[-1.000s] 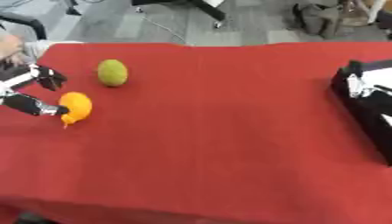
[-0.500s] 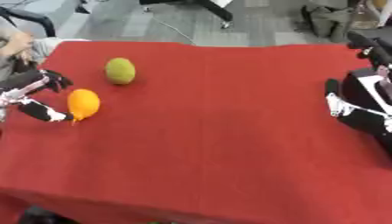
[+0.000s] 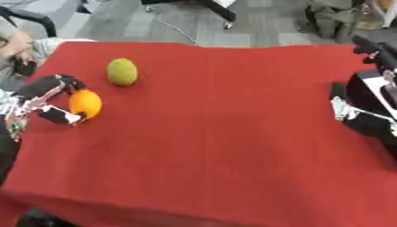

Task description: Pick up the objects with one hand, pass them to the other hand, and then place them into the box on the other side of the table.

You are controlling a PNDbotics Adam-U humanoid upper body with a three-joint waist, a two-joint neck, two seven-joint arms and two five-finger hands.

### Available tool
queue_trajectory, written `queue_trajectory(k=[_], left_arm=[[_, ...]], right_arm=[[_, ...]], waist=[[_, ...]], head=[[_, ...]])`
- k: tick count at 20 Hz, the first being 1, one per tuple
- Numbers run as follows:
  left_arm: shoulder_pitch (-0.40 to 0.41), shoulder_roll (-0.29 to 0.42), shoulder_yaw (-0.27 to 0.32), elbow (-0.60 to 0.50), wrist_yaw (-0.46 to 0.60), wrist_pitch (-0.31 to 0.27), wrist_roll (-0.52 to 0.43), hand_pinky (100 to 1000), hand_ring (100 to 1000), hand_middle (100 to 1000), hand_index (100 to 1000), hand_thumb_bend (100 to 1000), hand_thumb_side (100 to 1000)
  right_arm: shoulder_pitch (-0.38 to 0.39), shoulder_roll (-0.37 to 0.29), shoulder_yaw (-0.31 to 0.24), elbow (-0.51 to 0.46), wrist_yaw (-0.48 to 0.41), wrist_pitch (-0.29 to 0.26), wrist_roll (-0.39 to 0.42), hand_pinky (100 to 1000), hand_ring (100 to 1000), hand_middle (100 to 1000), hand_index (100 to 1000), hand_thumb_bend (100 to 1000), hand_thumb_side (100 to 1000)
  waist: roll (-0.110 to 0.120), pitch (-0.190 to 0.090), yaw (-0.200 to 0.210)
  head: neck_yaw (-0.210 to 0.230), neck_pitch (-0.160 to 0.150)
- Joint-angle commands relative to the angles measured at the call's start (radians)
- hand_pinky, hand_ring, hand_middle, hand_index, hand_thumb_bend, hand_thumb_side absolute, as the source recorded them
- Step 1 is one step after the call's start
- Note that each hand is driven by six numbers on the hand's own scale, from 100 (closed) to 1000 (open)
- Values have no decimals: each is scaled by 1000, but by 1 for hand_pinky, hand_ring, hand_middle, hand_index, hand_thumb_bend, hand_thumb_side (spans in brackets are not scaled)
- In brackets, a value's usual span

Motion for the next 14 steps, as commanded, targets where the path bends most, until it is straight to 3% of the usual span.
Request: queue_trajectory(k=[1, 4, 5, 6, 9, 14], left_arm=[[-20, 15, -4, 15, -45, 20, 43, 664, 552, 584, 753, 370, 100], [-21, 11, -2, 12, -76, 34, 77, 619, 465, 480, 670, 272, 100], [-20, 10, 1, 6, -78, 40, 96, 602, 429, 439, 637, 167, 114], [-19, 10, 5, -3, -74, 45, 115, 594, 412, 418, 617, 194, 100], [-12, 5, 19, -52, -28, 38, 144, 575, 361, 351, 540, 142, 100], [10, -9, 23, -208, 203, -23, 49, 569, 333, 314, 506, 100, 105]], right_arm=[[-7, 1, 0, -3, -7, 8, -3, 769, 730, 773, 968, 100, 470], [-6, 2, 1, 3, -3, 11, -6, 766, 726, 772, 967, 100, 478], [-6, 2, 0, 3, -2, 12, -9, 766, 726, 772, 967, 100, 479], [-6, 2, 0, 4, -2, 13, -11, 766, 726, 772, 967, 100, 479], [-7, 0, 0, 4, -3, 15, -16, 765, 722, 768, 964, 100, 479], [-19, -19, 25, -6, -11, -4, -39, 757, 692, 740, 947, 100, 433]], waist=[[-1, -15, -2], [0, -15, -3], [0, -15, -3], [0, -15, -3], [0, -15, -2], [0, -15, 6]], head=[[-6, -3], [-20, -3], [-23, -3], [-26, -3], [-34, -3], [-46, -3]])
